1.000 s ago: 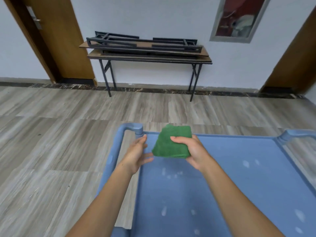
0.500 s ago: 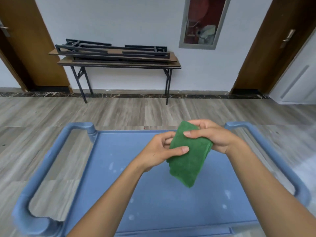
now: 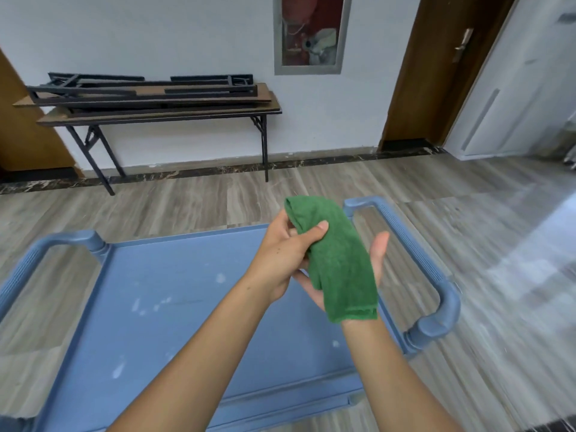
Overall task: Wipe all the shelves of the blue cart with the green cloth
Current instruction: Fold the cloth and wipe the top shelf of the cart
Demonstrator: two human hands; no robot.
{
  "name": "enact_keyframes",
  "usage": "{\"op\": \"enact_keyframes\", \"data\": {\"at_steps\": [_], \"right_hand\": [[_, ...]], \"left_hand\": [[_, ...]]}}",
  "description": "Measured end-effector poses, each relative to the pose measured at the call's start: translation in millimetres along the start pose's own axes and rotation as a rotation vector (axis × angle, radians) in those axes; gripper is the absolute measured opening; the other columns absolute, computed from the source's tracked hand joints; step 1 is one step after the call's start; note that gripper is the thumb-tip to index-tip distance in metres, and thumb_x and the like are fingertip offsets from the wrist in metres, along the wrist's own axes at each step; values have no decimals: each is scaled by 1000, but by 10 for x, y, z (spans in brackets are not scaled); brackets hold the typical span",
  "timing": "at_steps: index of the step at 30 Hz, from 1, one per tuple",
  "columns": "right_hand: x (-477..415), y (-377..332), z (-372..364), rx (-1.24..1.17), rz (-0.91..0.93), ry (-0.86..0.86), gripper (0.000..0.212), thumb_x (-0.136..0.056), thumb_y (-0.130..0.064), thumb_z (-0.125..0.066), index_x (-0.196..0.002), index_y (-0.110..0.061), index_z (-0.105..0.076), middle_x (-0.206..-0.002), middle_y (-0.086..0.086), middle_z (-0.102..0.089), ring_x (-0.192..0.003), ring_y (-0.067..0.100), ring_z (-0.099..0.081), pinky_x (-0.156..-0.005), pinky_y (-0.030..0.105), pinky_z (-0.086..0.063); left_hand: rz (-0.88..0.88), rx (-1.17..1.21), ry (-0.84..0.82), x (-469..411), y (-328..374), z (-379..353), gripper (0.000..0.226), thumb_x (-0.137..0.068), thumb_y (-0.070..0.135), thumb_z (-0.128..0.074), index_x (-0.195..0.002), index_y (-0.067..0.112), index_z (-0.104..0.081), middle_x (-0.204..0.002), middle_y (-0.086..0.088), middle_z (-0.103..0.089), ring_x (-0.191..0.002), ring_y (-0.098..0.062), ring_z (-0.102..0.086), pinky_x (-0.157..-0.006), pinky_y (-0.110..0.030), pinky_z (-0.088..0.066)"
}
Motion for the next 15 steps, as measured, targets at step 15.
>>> {"op": "enact_keyframes", "data": {"at_steps": [15], "right_hand": [[966,-791,1405,432,76,798,47,-85,-30,-68,-121,-1,-68,-112,18,-72,-95,32,-70,-87,42,-56]], "left_hand": [[97,-467,60,-516,-1404,217,29,-95,14,-69,-123,15,-63,-113,-6,-71,-80,-18,-63,-76,-37,-56]]}}
Point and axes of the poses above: each hand's wrist, its own x-axis away from the middle knuckle, its own z-axis out of the back of the hand, y = z × x, the point moved 9 cm from there along -x, towards the middle knuckle
